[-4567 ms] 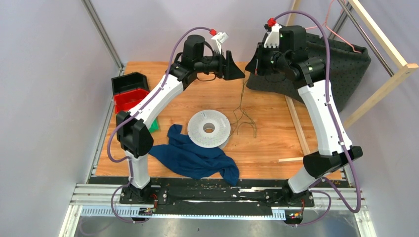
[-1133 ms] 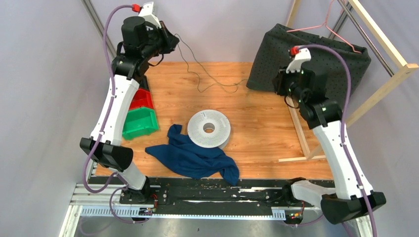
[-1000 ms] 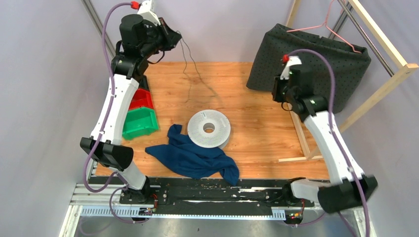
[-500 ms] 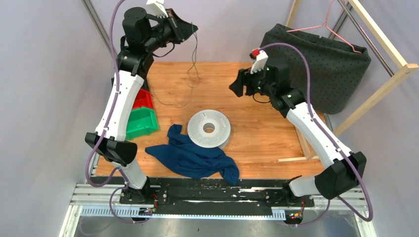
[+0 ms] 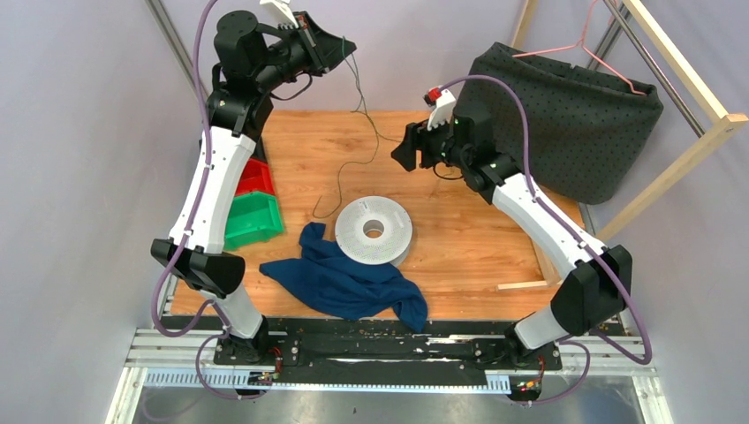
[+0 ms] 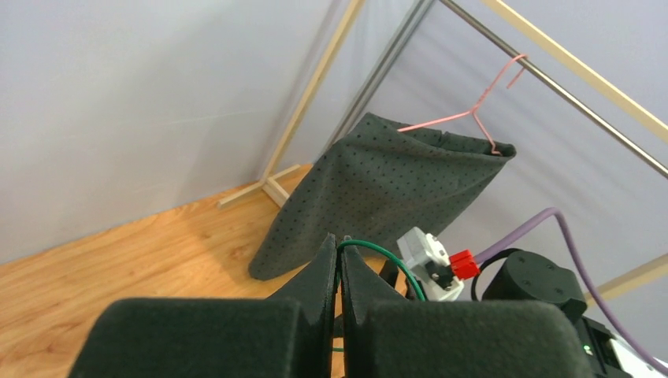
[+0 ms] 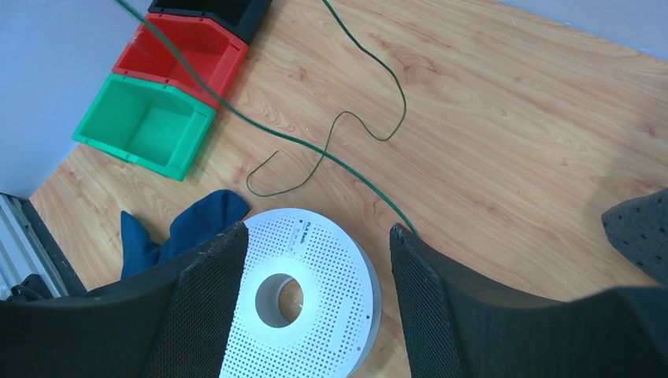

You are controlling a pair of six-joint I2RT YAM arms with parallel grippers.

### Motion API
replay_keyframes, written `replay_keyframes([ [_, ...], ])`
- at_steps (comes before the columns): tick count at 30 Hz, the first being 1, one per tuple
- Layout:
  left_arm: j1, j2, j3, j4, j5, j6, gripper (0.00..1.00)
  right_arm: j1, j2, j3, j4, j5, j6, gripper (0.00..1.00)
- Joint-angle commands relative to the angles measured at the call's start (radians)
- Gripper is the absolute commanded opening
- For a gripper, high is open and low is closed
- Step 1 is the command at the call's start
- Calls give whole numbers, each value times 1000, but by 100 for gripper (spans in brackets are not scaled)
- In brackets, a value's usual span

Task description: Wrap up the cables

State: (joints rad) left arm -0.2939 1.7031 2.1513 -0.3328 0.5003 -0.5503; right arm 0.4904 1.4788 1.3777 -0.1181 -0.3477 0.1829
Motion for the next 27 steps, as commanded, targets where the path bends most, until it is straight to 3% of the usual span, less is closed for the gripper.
replay_keyframes([
  [1, -8, -1, 13, 55, 50, -45, 0, 14, 10, 27, 33, 28, -11, 70],
  [11, -11, 0, 15, 66, 50, -55, 0, 11, 33, 16, 12, 62, 4, 72],
  [19, -11, -1, 23, 62, 45, -49, 0, 6, 18, -56, 3, 0, 17, 76],
  [27, -11, 7, 35, 93, 42, -80, 0, 8, 28, -112, 54, -86, 136, 77],
])
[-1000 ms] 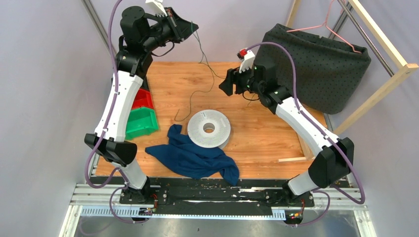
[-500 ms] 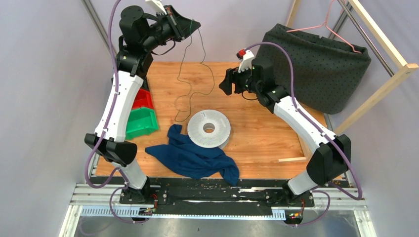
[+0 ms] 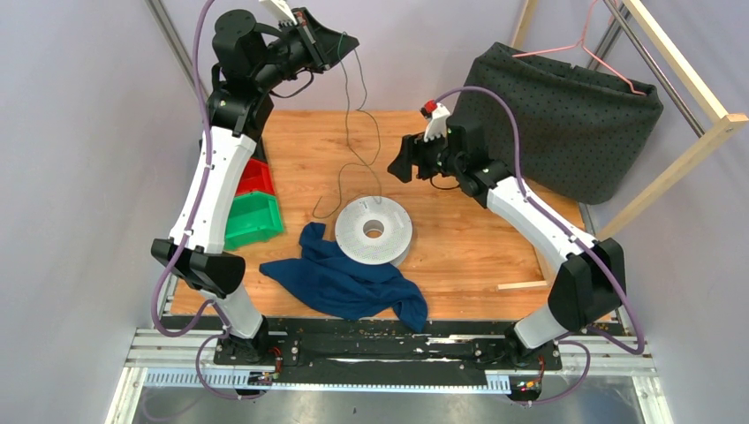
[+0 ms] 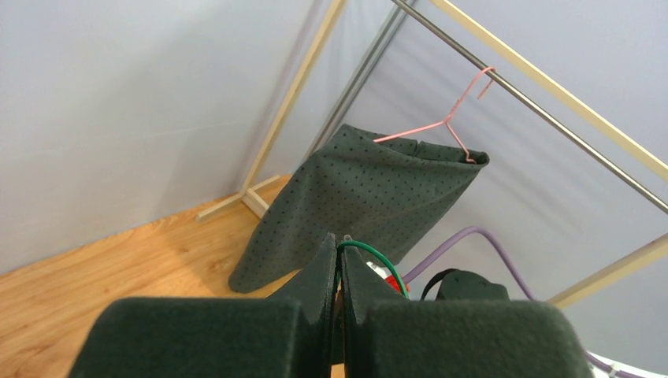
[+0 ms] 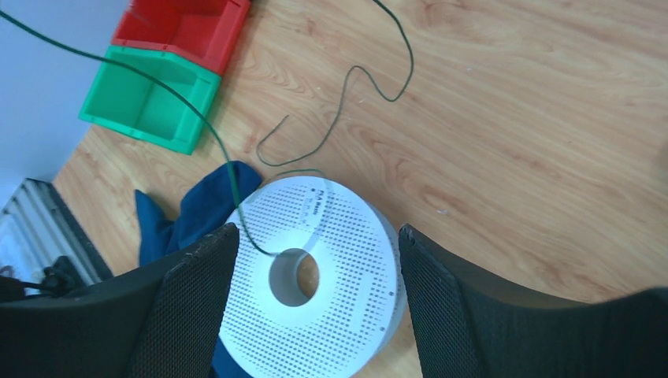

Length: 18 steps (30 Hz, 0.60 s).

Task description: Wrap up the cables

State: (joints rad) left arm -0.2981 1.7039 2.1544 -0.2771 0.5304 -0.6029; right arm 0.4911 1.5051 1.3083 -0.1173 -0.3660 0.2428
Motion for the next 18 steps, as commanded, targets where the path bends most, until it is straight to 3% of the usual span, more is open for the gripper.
replay_keyframes([
  [1, -8, 7, 32, 43, 15, -34, 0, 7, 6, -53, 79, -81, 89, 77],
  [9, -16, 5, 30, 75, 25, -63, 0, 13, 78, -92, 280, -103, 102, 77],
  [18, -17, 5, 26, 80, 23, -66, 0, 33, 202, -34, 338, -135, 76, 77],
])
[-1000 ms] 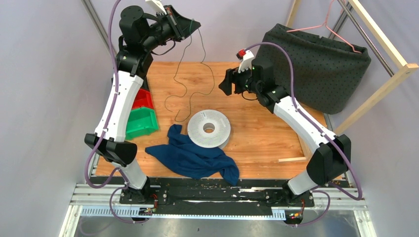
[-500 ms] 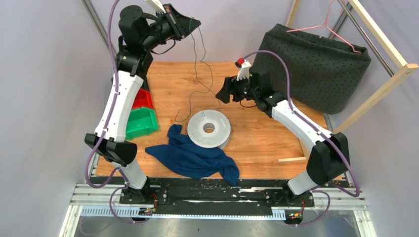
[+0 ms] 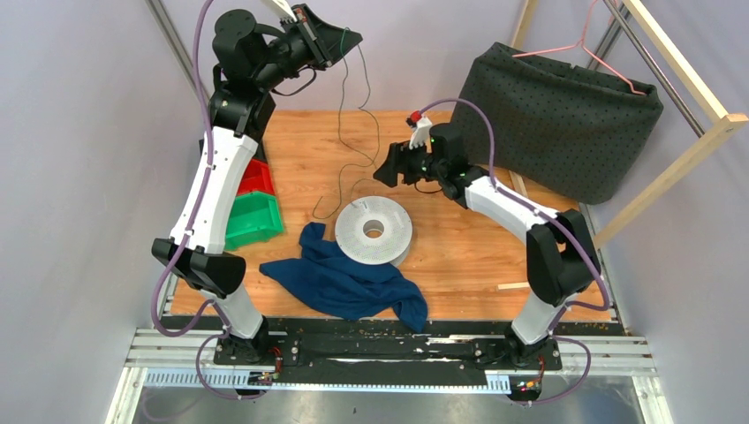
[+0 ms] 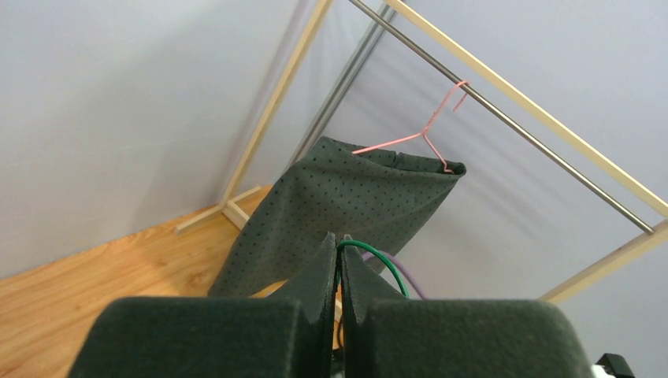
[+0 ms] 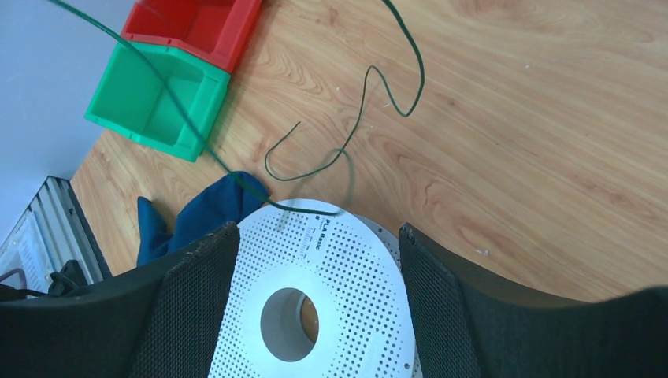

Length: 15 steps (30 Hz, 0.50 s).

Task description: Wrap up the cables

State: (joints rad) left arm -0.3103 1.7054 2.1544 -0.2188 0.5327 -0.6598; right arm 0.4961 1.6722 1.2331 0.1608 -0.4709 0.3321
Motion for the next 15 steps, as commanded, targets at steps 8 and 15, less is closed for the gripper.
replay_keyframes([
  [8, -6, 1, 26, 29, 26, -14, 0, 57, 82, 83, 56, -53, -13, 77],
  [15, -6, -3, 20, 28, 29, -16, 0, 62, 103, 92, 72, -83, 24, 75],
])
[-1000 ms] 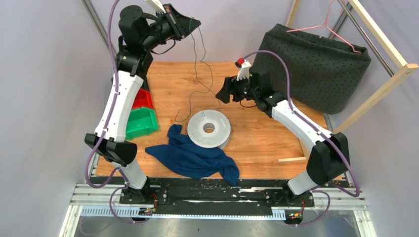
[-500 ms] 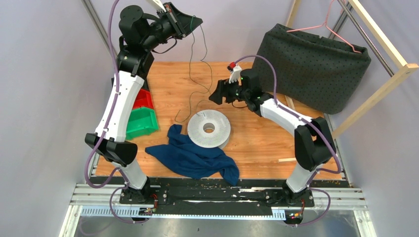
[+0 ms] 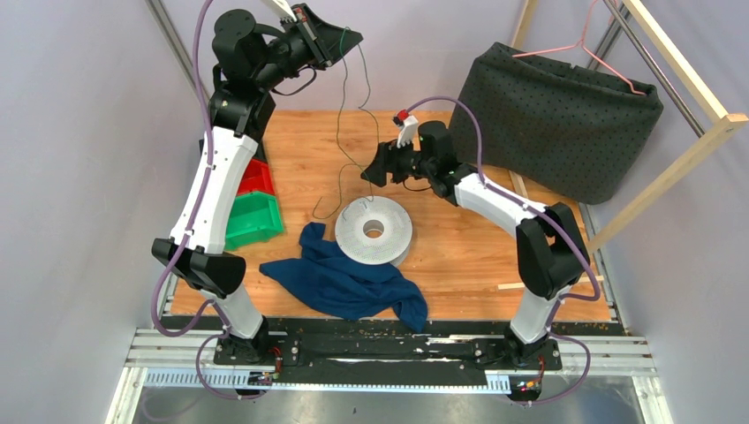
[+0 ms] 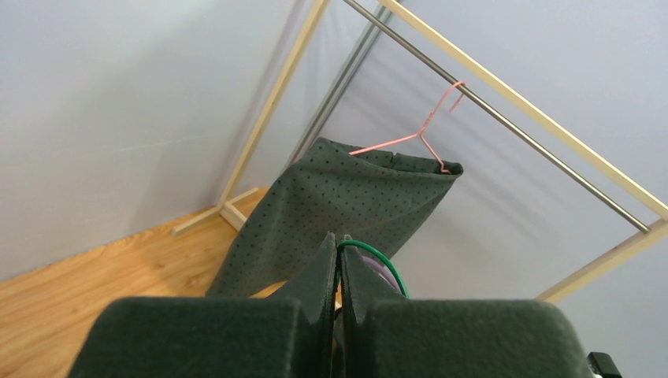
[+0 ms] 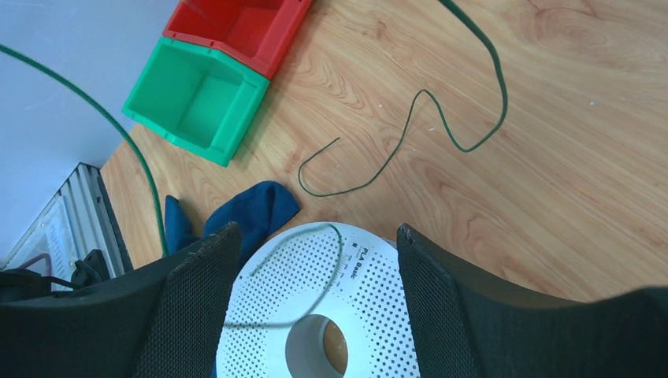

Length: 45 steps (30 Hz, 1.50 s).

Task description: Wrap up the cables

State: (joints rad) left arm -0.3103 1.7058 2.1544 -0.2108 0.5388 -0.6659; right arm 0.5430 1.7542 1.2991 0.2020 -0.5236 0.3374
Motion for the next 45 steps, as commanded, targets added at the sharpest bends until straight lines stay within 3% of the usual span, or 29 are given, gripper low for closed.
replay_keyframes([
  [1, -6, -4, 18, 21, 23, -9, 0, 15, 20, 23, 31, -29, 22, 74],
  [7, -6, -9, 7, 29, 29, -14, 0, 15, 10, 12, 3, -10, 23, 74],
  [13, -6, -19, -1, 29, 30, -12, 0, -50, -52, -26, -80, 102, 44, 75],
  [22, -6, -34, -15, 26, 26, -8, 0, -95, -155, -113, -59, 35, 54, 75],
  [27, -5, -37, -26, 32, 28, -13, 0, -87, -194, -178, 48, -44, 65, 75],
  [33, -6, -35, -31, 46, 35, -28, 0, -11, -142, -115, -5, -20, -61, 75],
  [36, -6, -38, -40, 50, 36, -32, 0, 13, -67, -62, 38, 17, -46, 75],
  [38, -6, -42, -46, 51, 36, -34, 0, 21, -8, -9, 55, 10, -15, 67],
  [41, -6, -35, -43, 61, 35, -40, 0, 23, 58, 96, -32, -40, 14, 9],
  [42, -7, -30, -40, 65, 30, -39, 0, 22, 61, 119, -83, -46, 24, 2],
  [45, -17, 24, -29, 57, -10, -14, 0, 6, -15, 82, -160, -79, 27, 1],
])
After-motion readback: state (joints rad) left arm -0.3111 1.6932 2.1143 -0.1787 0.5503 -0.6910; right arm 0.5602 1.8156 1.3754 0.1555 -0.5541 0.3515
